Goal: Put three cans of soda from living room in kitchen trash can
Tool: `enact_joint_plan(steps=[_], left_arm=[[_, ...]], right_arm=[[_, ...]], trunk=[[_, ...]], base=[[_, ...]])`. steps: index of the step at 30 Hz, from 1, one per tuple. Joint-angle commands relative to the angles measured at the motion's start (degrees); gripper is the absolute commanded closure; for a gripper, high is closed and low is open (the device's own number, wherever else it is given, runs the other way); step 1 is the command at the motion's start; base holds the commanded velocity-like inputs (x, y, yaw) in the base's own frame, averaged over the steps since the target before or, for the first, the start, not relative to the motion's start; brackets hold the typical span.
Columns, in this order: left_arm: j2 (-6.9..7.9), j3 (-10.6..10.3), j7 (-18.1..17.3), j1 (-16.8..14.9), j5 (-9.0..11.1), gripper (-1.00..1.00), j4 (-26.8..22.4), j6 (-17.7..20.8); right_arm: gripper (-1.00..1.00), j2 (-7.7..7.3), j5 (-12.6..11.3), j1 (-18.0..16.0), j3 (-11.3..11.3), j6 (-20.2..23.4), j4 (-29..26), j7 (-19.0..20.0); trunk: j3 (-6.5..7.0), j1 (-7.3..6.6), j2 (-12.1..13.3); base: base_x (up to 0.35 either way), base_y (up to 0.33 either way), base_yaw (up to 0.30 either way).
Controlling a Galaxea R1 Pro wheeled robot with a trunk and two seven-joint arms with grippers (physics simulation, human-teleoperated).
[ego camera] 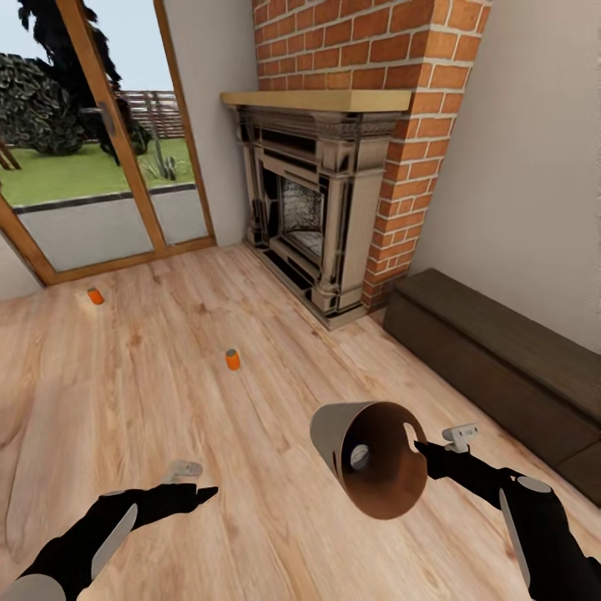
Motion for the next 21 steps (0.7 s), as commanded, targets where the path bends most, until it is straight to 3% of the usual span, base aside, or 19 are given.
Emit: enact_joint_plan(steps=[1,10,21], left_arm=[[0.01,0.0,0.0,0.0,0.01,-1.0,0.03,0.0],[-0.02,0.0,-0.27,-0.04,-0.05,-1.0,0.18,-0.01],[0.0,0.0,-0.29,-0.07,0.01,-1.0,0.21,-0.01]], right_arm=[[1.0,0.01,-0.94,-0.02,0.02,0.35,-0.06,0.29],[1.0,0.2,-0.87,-0.02,0.08,0.37,-0.05,0.21],[1.0,0.21,-0.62,-0.02,0.18,0.36,0.03,-0.03]], trunk=[[0.07,0.0,0.0],[0.57,0.0,0.0],[0.66,0.0,0.0]], base=[[0.312,0.177,-0.198],[0.309,0.186,-0.16],[0.308,0.188,-0.019]])
